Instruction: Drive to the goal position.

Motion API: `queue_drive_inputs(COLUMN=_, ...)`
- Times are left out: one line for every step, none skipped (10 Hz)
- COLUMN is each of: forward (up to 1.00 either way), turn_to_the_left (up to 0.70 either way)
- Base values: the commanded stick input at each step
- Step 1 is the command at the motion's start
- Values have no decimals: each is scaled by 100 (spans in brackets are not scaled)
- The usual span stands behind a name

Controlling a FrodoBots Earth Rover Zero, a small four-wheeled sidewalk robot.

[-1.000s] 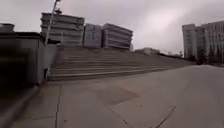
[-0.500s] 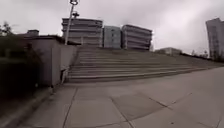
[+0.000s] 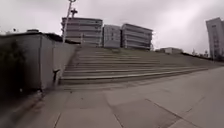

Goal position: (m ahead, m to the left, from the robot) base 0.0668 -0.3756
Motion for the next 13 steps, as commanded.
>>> queue_drive_inputs(forward=70, turn_to_the_left=-13)
queue_drive_inputs(forward=70, turn_to_the_left=-21)
queue_drive_inputs(forward=70, turn_to_the_left=-28)
queue_drive_inputs(forward=70, turn_to_the_left=-35)
queue_drive_inputs(forward=70, turn_to_the_left=-35)
queue_drive_inputs(forward=70, turn_to_the_left=-35)
queue_drive_inputs(forward=70, turn_to_the_left=-35)
queue_drive_inputs(forward=70, turn_to_the_left=-35)
queue_drive_inputs(forward=70, turn_to_the_left=-35)
queue_drive_inputs(forward=70, turn_to_the_left=-35)
queue_drive_inputs(forward=70, turn_to_the_left=-35)
queue_drive_inputs(forward=70, turn_to_the_left=-35)
queue_drive_inputs(forward=70, turn_to_the_left=-35)
